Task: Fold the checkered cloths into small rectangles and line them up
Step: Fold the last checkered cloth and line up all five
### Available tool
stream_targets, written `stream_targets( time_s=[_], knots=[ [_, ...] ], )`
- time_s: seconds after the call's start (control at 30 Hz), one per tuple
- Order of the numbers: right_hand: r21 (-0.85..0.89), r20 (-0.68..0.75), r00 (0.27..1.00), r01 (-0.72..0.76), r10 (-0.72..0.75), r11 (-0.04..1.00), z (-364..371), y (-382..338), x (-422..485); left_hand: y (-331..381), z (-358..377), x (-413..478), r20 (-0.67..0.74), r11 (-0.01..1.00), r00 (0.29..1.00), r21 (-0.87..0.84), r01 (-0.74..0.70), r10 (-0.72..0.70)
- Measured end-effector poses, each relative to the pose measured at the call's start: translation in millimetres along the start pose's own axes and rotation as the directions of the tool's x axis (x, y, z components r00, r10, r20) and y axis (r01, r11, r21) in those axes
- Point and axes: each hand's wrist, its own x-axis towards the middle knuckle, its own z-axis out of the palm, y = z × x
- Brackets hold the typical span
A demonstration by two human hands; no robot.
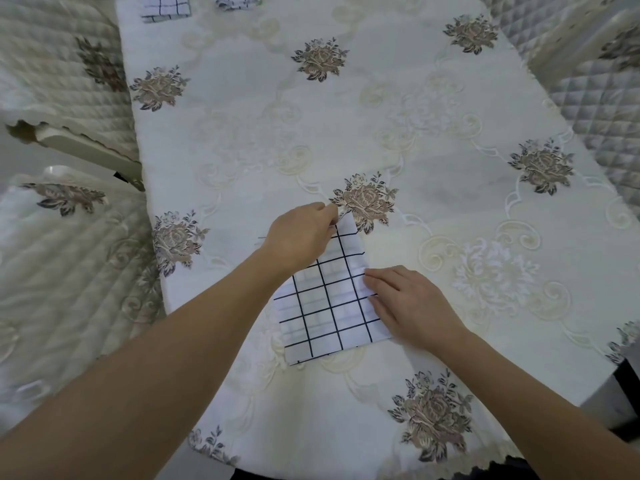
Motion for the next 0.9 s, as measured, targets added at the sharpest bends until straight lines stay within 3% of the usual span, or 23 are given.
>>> stream_targets(
  time_s=[0.63, 0.77, 0.9],
  knots=[
    [0.047, 0.095, 0.990, -0.113, 0.108, 0.993, 0, -12, -5, 53, -4, -60, -0.082, 0.995, 0.992, -0.030, -0.097, 0.094],
    [0.176, 0.048, 0.997, -0.072, 0.065, 0.982, -3, -12, -12, 55, 17, -79, -0.135, 0.987, 0.982, -0.078, -0.141, 0.130],
    [0.203, -0.138, 0.931, -0.306, 0.337, 0.930, -13, -4, -33, 56, 36, -87, -0.205, 0.987, 0.970, -0.066, -0.149, 0.133]
  ],
)
